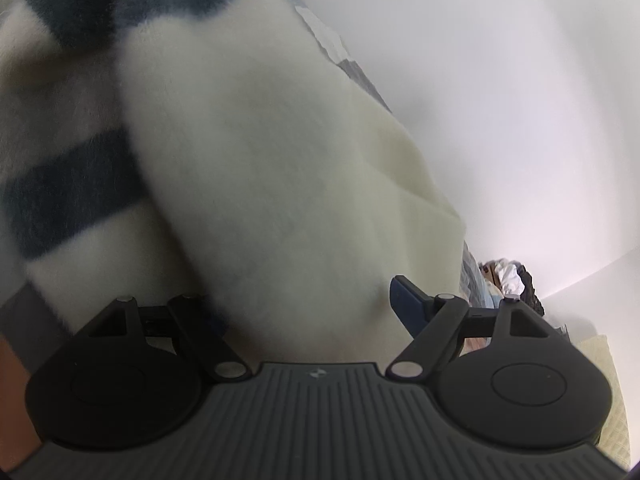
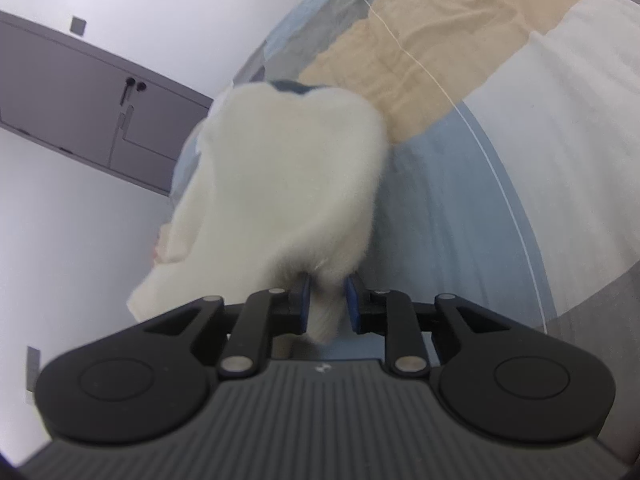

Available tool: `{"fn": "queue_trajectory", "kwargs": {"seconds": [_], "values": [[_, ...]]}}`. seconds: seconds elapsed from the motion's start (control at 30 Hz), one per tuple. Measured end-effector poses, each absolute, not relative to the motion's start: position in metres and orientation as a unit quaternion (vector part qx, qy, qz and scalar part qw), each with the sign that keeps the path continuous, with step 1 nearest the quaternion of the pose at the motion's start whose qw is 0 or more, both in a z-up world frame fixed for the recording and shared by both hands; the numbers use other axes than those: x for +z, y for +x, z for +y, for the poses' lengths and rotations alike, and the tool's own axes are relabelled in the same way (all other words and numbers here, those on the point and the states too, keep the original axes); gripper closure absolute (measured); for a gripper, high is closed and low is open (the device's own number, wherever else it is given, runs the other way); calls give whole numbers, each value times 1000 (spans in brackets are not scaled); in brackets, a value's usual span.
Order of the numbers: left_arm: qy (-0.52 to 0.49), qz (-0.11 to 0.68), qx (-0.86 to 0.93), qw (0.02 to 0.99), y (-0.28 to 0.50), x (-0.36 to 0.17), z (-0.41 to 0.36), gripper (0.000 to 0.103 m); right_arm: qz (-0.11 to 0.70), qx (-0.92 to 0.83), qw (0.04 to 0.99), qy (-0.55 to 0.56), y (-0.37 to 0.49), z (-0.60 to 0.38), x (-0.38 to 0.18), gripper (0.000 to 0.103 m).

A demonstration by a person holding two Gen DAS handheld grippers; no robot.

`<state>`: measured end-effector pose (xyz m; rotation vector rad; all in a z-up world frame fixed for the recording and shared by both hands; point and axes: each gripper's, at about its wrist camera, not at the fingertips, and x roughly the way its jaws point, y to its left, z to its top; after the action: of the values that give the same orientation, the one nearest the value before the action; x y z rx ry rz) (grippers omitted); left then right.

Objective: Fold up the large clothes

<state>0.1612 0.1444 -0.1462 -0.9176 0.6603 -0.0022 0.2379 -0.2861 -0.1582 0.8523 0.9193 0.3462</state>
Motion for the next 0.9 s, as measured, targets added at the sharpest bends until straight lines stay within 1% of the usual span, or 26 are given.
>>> {"fn": "queue_trajectory", "kwargs": {"seconds": [0.03,0.07,0.1,0.17,0.3,0.47,0.53,0.63,0.67,0.7,0.73,0.77,0.8,0.83,0.9], "values": [[-442,315,-6,840,160,-147,140,21,426,160,793,405,239,-289,-159,56],[-451,318,-11,834,157,-148,138,21,421,158,791,416,239,-290,-159,39],[-460,319,-15,828,153,-149,136,21,416,159,788,425,240,-292,-159,36],[-462,322,-20,826,149,-149,131,21,417,154,786,430,245,-292,-161,35],[-425,331,-22,842,159,-147,125,21,435,130,787,418,260,-289,-172,35],[-432,326,-21,841,156,-161,119,22,456,111,787,402,288,-276,-189,36],[-440,318,-20,840,151,-164,125,26,452,111,799,381,300,-269,-190,36],[-444,312,-13,840,145,-167,130,36,443,118,824,333,312,-256,-188,37],[-446,312,-10,839,145,-168,134,43,441,121,828,325,314,-254,-188,39],[-448,312,-7,838,143,-168,140,54,438,123,829,324,314,-253,-188,42],[-450,306,-1,839,140,-165,149,61,434,128,831,324,313,-253,-188,50],[-456,295,6,840,139,-162,157,73,429,138,830,329,313,-254,-187,66],[-464,284,10,839,137,-159,165,83,425,151,824,342,312,-255,-187,76],[-472,274,11,838,134,-155,172,85,419,162,818,359,309,-257,-185,83],[-483,248,13,840,124,-146,184,89,394,187,814,383,300,-259,-176,86]]}}
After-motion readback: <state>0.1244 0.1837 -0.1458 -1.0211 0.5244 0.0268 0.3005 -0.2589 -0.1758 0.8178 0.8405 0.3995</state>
